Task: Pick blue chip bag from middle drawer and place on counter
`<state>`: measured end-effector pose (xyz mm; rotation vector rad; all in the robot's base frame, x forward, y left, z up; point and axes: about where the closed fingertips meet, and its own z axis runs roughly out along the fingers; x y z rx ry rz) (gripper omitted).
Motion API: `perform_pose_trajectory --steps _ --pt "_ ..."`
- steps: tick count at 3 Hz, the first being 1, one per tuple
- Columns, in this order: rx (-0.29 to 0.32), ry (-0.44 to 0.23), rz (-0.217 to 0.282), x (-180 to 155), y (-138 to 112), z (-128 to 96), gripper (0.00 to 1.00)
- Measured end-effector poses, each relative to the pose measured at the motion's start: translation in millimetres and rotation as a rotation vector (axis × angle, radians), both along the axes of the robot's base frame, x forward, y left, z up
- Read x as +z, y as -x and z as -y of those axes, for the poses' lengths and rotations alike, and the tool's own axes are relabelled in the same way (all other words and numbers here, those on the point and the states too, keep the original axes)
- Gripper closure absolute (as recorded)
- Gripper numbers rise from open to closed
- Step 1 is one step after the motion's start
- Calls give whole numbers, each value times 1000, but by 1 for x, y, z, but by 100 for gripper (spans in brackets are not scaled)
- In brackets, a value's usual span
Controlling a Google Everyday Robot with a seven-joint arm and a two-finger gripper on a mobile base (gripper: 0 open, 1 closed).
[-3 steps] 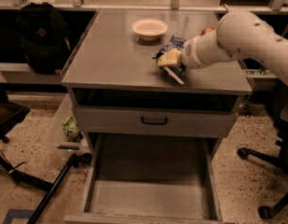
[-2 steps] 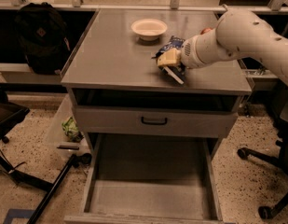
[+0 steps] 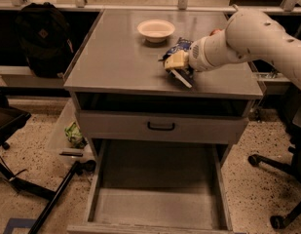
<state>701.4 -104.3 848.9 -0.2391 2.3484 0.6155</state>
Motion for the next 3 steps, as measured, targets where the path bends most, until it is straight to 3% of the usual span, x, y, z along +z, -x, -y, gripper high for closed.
perform_pose_trajectory --steps 1,2,3 --pt "0 0 0 0 0 0 11" --pt "0 0 0 0 0 0 0" --pt "0 0 0 0 0 0 0"
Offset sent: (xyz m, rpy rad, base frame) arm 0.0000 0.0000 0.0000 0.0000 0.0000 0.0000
